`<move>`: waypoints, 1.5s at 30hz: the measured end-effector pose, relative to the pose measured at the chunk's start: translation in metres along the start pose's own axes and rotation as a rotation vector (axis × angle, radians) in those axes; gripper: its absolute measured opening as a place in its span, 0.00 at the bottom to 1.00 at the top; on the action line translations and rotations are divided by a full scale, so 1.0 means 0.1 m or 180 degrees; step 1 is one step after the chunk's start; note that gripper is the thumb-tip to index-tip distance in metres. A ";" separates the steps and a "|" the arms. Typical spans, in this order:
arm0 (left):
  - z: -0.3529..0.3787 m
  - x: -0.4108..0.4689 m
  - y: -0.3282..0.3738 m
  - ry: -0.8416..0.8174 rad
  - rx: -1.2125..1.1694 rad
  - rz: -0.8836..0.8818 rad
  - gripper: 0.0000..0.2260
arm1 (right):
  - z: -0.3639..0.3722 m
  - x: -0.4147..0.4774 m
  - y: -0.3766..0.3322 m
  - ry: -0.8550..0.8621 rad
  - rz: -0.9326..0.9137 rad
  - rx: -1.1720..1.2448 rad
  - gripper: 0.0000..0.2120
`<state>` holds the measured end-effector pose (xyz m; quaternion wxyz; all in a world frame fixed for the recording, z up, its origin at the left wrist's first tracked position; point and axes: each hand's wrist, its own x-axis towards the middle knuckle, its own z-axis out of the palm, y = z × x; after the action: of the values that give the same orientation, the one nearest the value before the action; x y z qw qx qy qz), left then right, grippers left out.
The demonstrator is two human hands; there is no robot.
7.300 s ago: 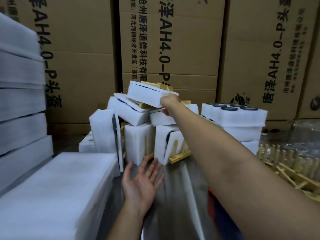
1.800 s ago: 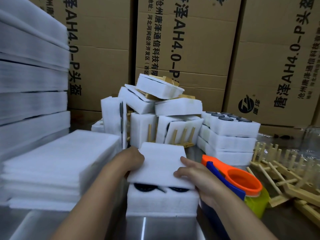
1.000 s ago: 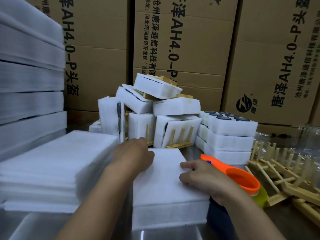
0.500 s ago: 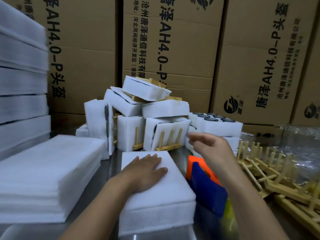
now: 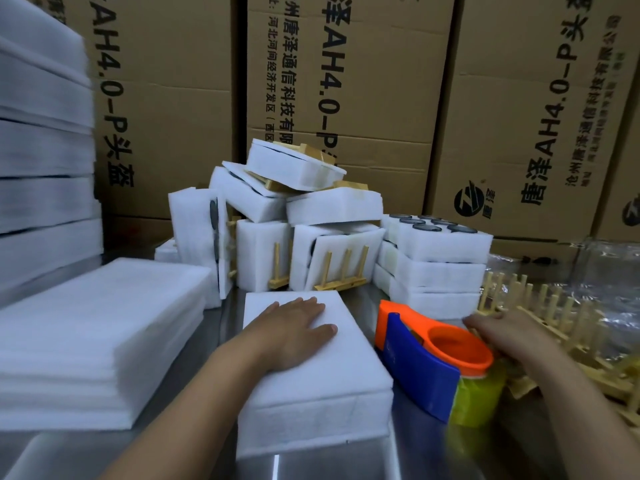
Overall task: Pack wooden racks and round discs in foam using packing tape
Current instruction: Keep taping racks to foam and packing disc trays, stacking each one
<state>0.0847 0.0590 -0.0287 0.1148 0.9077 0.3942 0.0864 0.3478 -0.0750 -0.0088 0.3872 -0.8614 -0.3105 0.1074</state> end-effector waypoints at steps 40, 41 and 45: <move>0.00 0.00 -0.02 -0.0030 -0.0055 0.0103 0.27 | 0.69 -1.01 -0.58 -0.0457 -0.2452 0.2724 0.12; 0.00 0.00 -0.02 -0.0029 -0.0049 0.0106 0.27 | 0.69 -1.00 -0.58 -0.0527 -0.2327 0.2804 0.12; 0.00 0.00 -0.01 -0.0023 -0.0042 0.0080 0.27 | 0.67 -0.96 -0.57 -0.0575 -0.1891 0.2894 0.17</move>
<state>0.0837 0.0601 -0.0288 0.1212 0.9121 0.3818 0.0871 0.2189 -0.0652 -0.0177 0.7058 -0.4700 -0.4947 0.1903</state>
